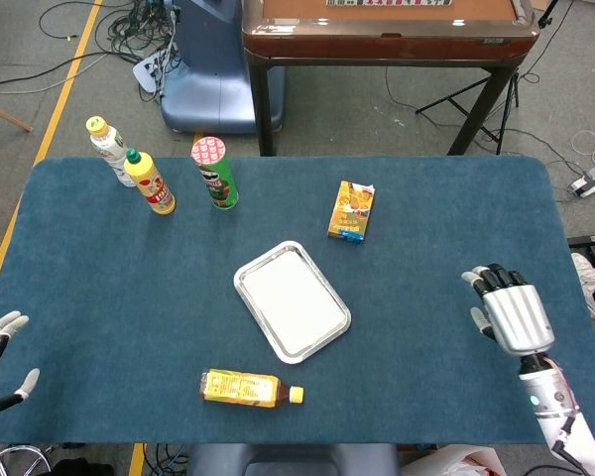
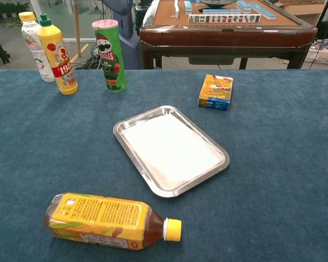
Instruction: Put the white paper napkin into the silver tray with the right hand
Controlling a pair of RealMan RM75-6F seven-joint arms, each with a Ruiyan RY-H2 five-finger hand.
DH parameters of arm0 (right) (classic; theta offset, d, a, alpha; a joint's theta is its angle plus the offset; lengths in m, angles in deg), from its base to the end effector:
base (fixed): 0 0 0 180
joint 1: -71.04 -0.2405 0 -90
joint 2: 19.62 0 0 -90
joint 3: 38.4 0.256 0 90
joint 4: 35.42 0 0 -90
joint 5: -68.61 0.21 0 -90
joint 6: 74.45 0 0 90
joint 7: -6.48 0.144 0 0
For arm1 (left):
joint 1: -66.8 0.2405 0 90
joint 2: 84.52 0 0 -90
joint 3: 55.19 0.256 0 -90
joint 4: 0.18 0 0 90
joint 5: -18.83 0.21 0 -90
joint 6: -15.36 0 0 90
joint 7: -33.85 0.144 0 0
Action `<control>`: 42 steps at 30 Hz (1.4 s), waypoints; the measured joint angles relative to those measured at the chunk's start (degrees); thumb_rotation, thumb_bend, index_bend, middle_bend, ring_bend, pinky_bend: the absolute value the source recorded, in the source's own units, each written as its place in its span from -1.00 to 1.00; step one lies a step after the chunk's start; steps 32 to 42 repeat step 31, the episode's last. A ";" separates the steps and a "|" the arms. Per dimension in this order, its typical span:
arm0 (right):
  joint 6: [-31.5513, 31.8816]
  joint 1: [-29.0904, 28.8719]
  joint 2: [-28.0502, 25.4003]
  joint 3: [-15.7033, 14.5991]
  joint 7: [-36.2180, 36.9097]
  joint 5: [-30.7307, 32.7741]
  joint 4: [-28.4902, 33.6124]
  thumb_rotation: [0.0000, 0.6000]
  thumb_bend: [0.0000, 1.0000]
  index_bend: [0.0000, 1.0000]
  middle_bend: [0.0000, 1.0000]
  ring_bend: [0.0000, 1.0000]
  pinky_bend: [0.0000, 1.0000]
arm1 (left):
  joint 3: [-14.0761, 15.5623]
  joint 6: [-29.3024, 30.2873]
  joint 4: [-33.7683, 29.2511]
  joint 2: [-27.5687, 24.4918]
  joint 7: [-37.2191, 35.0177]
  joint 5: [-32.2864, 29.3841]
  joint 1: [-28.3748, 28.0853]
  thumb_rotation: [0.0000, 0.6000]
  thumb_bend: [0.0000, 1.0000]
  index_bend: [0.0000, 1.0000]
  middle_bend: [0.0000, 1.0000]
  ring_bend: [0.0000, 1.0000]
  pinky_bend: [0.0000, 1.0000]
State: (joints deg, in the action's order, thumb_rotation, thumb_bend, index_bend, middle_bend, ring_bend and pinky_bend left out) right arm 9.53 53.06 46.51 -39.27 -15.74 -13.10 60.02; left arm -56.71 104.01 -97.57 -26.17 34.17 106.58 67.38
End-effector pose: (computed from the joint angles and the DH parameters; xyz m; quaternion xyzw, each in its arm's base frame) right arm -0.2671 -0.2321 0.1351 0.6832 -0.2590 0.3271 0.5993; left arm -0.3102 0.1463 0.1859 -0.5816 -0.3914 -0.3732 0.6077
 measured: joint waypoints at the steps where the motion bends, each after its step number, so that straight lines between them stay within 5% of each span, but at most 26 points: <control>1: 0.83 1.00 -0.50 -0.09 0.28 0.25 0.04 1.00 -0.32 -0.39 -0.38 -0.53 -0.21 | 0.00 0.01 -0.02 0.08 0.03 0.06 -0.05 1.00 -0.45 -0.65 -0.69 -0.70 -1.00; 16: 2.10 7.16 -7.25 -0.70 3.48 1.10 4.25 1.00 -0.32 -0.39 -0.38 -0.53 -0.21 | 0.29 0.09 -0.59 0.61 0.19 1.06 -0.66 1.00 -0.45 -0.65 -0.69 -0.70 -1.00; 42: 1.89 8.25 -5.98 0.28 4.08 -3.45 3.69 1.00 -0.32 -0.39 -0.38 -0.53 -0.20 | 0.43 -0.37 -0.40 0.90 -0.06 1.37 -1.41 1.00 -0.45 -0.65 -0.69 -0.70 -1.00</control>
